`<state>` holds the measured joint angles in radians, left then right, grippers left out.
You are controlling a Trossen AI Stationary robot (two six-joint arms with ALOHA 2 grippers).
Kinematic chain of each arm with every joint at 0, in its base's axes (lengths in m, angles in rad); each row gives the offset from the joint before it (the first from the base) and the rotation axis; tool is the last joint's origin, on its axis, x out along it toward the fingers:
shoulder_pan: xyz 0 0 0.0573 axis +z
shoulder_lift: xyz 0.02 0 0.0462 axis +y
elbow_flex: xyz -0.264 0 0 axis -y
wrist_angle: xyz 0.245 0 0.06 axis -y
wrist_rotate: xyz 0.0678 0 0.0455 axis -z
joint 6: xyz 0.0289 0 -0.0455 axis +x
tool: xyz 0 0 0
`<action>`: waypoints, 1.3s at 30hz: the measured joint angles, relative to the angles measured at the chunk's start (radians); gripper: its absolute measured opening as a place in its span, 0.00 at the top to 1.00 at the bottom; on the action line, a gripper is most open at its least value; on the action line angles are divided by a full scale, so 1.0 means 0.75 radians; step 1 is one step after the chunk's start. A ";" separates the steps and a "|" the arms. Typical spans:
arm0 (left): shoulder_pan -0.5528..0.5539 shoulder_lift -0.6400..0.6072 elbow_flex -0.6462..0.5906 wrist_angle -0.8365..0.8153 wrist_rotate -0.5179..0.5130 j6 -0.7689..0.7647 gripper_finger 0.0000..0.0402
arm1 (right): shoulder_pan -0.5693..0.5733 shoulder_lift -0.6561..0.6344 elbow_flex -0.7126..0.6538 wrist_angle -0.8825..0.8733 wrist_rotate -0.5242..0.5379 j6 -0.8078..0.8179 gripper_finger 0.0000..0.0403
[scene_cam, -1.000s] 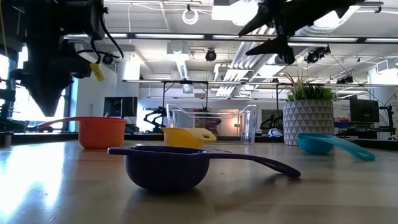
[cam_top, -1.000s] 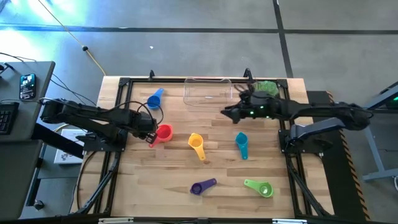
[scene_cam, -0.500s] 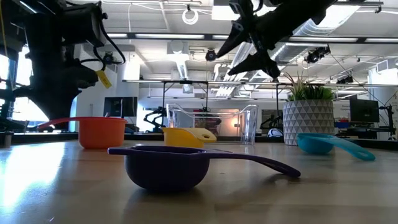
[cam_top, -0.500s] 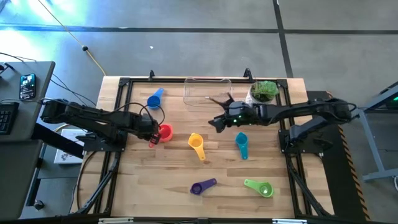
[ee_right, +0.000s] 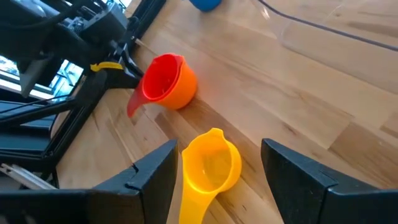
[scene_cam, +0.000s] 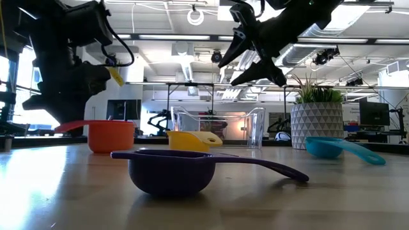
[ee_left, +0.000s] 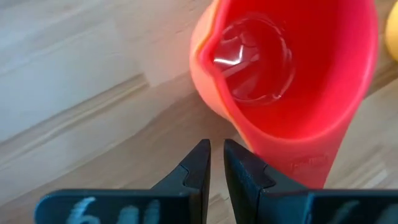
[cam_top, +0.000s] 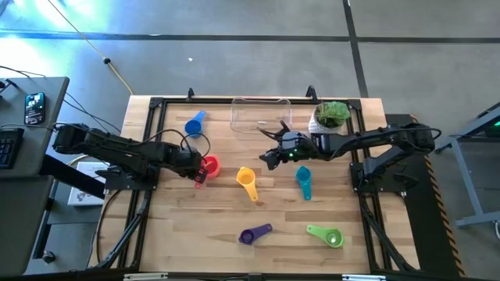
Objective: Nest measuring cups in basket
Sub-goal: Stack the red measuring cup on the top of the orange measuring cup, then stack the yellow measuring cup on the top of the red measuring cup
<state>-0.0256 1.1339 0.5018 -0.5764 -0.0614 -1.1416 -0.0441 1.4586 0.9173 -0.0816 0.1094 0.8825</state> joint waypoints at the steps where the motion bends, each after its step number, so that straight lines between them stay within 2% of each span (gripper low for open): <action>1: -0.006 0.009 0.000 0.018 0.000 -0.005 0.91 | 0.000 0.000 0.000 -0.004 0.008 0.000 0.45; 12: -0.069 0.190 0.000 0.289 0.064 -0.030 0.91 | -0.002 -0.001 0.000 -0.006 0.025 -0.015 0.45; 18: -0.082 0.205 0.000 0.313 0.102 -0.015 0.91 | 0.001 -0.001 0.000 -0.006 0.019 -0.046 0.45; 26: -0.082 0.111 0.013 0.269 0.152 0.047 0.91 | 0.031 -0.001 0.007 0.016 0.022 -0.070 0.45; 32: -0.077 -0.011 0.083 0.095 0.112 0.134 0.91 | 0.076 0.002 0.097 0.001 0.139 -0.140 0.45; 39: -0.056 -0.134 0.159 -0.081 0.072 0.247 0.91 | 0.082 0.002 0.168 -0.148 0.229 -0.099 0.45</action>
<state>-0.0674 1.0333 0.6213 -0.6369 -0.0075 -0.9567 0.0175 1.4601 1.0436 -0.1925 0.2815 0.8084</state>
